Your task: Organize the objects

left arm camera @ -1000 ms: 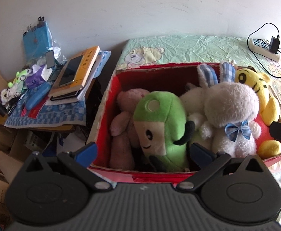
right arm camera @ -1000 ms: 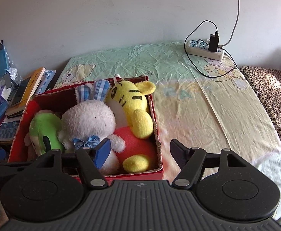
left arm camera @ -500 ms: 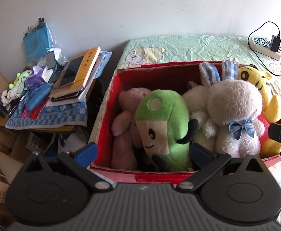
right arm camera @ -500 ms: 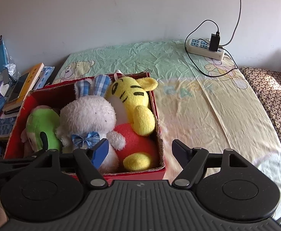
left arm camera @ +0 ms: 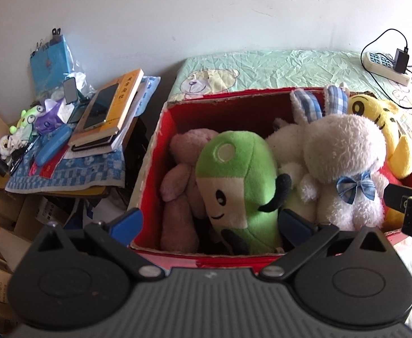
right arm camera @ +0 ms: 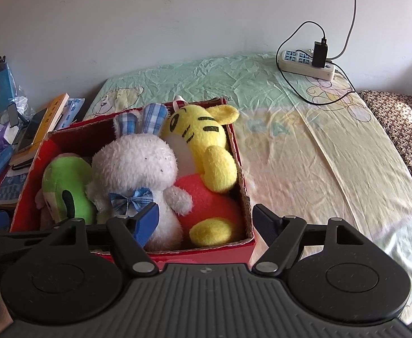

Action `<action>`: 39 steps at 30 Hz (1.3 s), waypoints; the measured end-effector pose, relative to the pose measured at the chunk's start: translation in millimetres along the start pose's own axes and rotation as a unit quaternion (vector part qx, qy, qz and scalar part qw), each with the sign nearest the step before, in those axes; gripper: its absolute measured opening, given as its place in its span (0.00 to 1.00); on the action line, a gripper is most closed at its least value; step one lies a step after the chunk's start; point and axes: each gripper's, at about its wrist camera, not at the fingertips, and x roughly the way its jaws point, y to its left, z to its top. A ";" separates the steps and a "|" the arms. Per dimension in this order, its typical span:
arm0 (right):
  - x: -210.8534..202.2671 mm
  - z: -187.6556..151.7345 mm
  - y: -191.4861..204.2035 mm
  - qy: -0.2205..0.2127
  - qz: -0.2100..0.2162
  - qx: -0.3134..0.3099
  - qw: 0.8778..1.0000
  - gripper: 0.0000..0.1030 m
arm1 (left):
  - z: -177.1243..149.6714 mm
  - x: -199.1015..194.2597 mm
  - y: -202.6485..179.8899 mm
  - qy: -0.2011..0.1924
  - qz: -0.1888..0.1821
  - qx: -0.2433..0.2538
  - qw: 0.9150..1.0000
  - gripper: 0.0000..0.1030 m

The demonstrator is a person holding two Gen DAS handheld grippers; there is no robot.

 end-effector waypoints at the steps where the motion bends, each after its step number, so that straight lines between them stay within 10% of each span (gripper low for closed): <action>1: 0.8 0.2 0.1 0.001 0.001 0.001 1.000 0.73 | 0.0 0.5 0.3 0.000 -0.001 0.000 1.000 1.00; 39: -8.8 -3.9 -3.7 0.006 0.031 -0.006 0.999 0.74 | -6.2 -8.8 -7.2 0.006 0.004 0.015 1.000 1.00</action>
